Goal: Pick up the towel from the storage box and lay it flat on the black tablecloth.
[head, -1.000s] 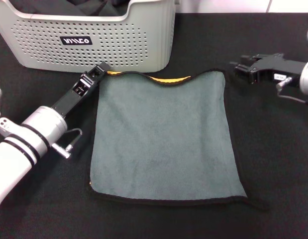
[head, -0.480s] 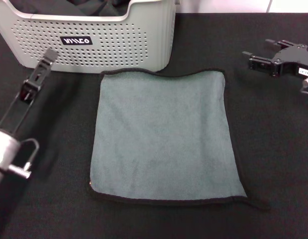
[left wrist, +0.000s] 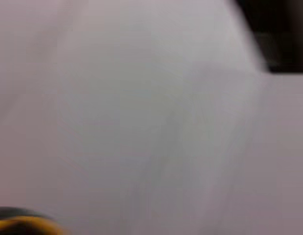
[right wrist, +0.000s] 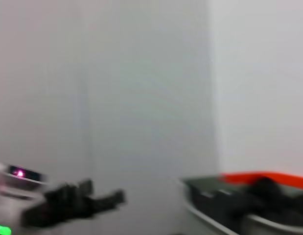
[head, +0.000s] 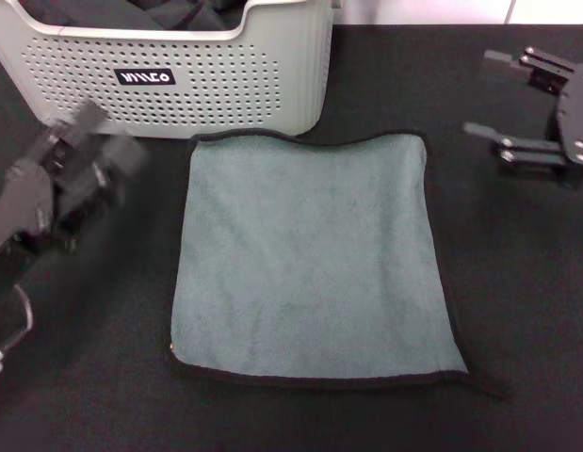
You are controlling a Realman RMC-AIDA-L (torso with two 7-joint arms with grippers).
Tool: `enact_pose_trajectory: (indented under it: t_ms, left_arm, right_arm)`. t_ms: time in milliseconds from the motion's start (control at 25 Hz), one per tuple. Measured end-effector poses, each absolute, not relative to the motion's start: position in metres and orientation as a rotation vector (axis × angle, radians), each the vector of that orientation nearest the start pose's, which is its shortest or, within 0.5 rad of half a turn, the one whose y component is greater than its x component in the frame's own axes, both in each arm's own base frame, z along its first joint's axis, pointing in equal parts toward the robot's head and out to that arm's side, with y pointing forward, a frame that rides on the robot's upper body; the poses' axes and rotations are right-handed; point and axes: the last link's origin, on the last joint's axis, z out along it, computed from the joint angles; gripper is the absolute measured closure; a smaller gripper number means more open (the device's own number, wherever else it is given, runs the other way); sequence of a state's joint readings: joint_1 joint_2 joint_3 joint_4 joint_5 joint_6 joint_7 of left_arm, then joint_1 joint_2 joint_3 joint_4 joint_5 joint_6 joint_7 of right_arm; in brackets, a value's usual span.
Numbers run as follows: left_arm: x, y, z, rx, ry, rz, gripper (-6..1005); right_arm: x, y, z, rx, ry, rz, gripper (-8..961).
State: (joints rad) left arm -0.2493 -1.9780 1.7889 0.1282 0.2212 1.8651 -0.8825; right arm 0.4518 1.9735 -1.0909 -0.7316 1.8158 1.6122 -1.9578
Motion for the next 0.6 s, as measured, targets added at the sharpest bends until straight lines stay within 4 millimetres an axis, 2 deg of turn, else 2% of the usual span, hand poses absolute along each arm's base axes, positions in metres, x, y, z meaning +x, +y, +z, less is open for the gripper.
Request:
enact_pose_trajectory:
  t_ms: [120,200,400,600]
  left_arm:
    - [-0.284,0.227,0.034,-2.253,-0.467,-1.601,146]
    - [-0.27,0.231,0.034,-2.392,-0.38,-1.643,162]
    - [-0.238,0.252,0.021,-2.661,-0.26,-1.647,202]
    - [-0.212,0.278,0.004,-2.8,-0.229,-1.567,286]
  right_arm:
    - [0.198,0.322,0.061,-2.74,0.106,1.197,81]
    - [0.191,0.321,0.064,-2.815,0.138,1.189,81]
    - [0.172,0.314,0.054,-2.961,0.076,1.128,81]
    - [0.161,0.311,0.044,-3.02,0.03,1.121,81]
